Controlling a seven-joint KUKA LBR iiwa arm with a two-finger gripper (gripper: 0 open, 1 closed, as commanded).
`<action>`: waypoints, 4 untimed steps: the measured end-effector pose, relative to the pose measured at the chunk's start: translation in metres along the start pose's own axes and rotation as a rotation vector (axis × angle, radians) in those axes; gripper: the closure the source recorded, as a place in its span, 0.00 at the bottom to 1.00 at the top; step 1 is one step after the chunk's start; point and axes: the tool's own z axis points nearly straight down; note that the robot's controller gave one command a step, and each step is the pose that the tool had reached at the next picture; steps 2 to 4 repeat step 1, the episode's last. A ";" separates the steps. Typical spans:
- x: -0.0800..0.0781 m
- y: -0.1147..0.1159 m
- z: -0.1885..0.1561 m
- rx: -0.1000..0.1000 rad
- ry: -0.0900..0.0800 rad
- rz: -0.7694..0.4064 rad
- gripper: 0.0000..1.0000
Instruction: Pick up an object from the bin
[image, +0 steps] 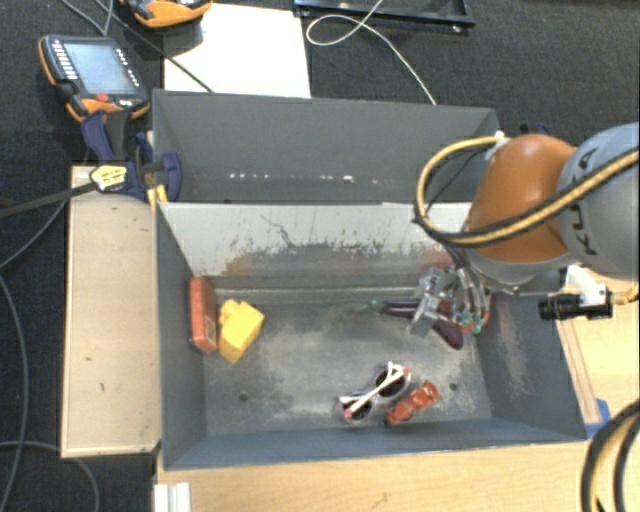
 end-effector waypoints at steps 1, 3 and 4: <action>-0.005 0.004 0.009 -0.002 -0.005 0.001 1.00; -0.005 0.004 0.009 -0.002 -0.005 0.001 1.00; -0.005 0.004 0.009 -0.002 -0.005 0.001 1.00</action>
Offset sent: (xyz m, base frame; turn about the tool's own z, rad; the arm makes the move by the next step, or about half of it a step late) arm -0.0119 -0.0140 0.1098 -0.0073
